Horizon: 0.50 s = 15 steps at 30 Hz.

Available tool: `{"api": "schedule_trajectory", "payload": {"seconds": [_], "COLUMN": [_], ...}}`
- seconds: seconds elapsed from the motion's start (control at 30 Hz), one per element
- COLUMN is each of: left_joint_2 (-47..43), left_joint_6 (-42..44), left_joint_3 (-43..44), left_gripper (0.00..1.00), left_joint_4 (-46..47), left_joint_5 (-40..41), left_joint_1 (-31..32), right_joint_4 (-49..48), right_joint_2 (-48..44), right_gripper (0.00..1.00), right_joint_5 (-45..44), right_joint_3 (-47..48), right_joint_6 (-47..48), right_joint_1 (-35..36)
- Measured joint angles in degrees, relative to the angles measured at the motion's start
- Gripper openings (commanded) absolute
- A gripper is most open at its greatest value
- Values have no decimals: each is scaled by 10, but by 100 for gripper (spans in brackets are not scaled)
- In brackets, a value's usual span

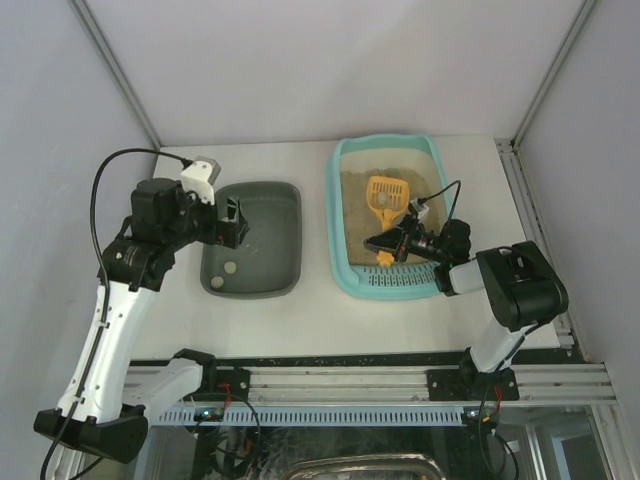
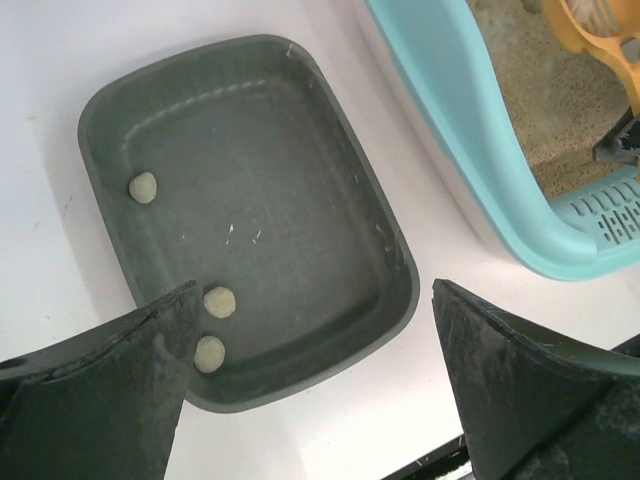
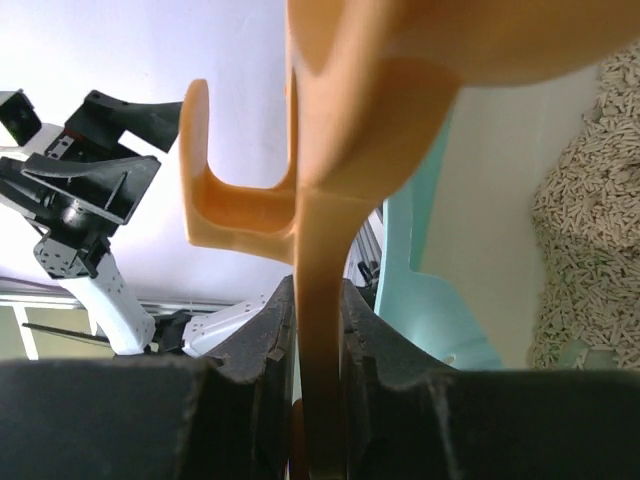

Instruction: Clean the litter box

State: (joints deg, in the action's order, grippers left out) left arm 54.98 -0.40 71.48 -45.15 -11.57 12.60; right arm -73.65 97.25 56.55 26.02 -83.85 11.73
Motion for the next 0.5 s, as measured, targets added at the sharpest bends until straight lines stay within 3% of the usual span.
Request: {"api": "schedule_trajectory", "payload": {"seconds": [0.37, 0.5], "left_joint_2": [-10, -13], "left_joint_6": [17, 21], "left_joint_3": [-24, -28], "left_gripper": [100, 100], "left_joint_4": [-14, -12], "left_joint_5": [-11, -12], "left_joint_1": [-7, -8], "right_joint_4": [191, 210], "right_joint_2": [-62, -86], "right_gripper": [0, 0], "right_joint_5": [-14, -17], "right_joint_3": [21, 13], "right_joint_6": [97, 113], "right_joint_1": [-12, -17]}}
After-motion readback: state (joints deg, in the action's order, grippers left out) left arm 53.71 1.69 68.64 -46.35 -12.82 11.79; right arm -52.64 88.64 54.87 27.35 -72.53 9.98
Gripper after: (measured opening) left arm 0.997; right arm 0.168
